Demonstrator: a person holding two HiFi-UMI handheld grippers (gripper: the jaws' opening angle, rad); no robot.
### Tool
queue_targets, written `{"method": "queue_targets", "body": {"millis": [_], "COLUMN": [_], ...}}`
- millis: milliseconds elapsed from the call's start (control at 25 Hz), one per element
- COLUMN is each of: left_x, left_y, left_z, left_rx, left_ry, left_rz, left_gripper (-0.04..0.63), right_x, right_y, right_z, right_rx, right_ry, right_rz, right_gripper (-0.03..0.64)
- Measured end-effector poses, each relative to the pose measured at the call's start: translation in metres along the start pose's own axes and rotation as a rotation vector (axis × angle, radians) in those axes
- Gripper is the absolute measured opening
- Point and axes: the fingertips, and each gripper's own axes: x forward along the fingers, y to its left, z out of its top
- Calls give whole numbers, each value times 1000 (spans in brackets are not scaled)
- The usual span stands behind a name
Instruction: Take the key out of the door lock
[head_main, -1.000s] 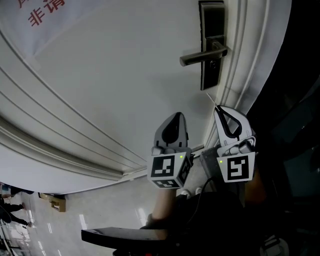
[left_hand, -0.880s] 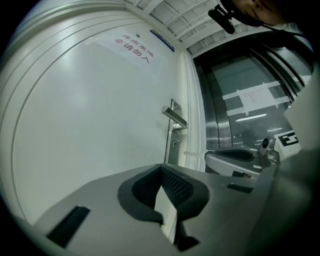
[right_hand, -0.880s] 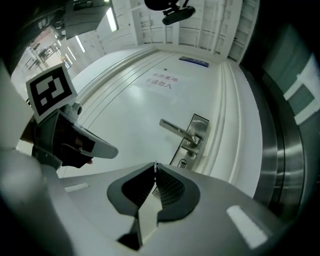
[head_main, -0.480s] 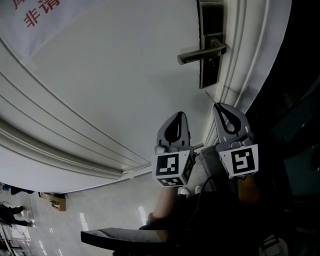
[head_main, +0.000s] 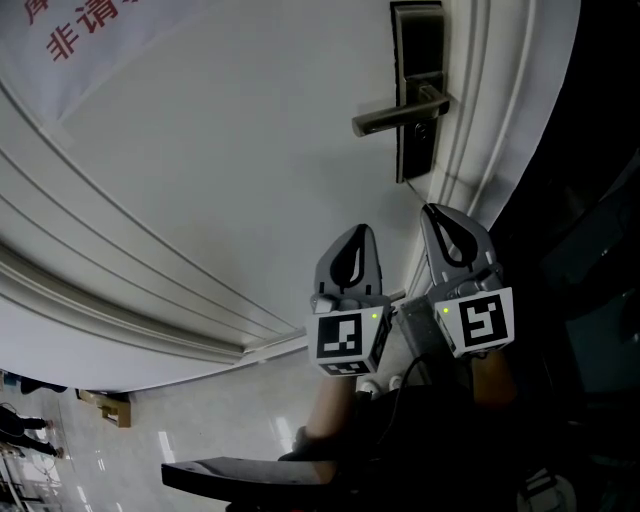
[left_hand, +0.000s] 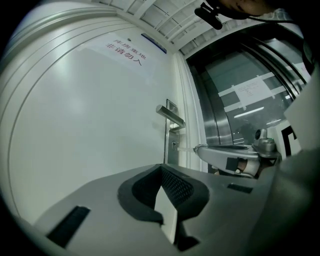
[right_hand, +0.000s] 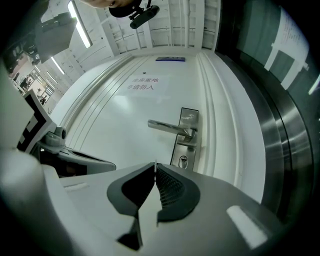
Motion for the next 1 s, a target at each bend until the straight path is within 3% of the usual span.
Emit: {"method": "queue_targets", "body": {"millis": [1000], "left_x": [2], "left_y": [3], "left_z": [7], "left_rx": [29], "left_ry": [-27], "left_rz": [-18], "left_gripper": [0], "right_x": [2], "right_y": [6], "right_z": [-1], "right_rx": [-19], "right_ry": [11], "right_rz": [42], "right_gripper": [12]}}
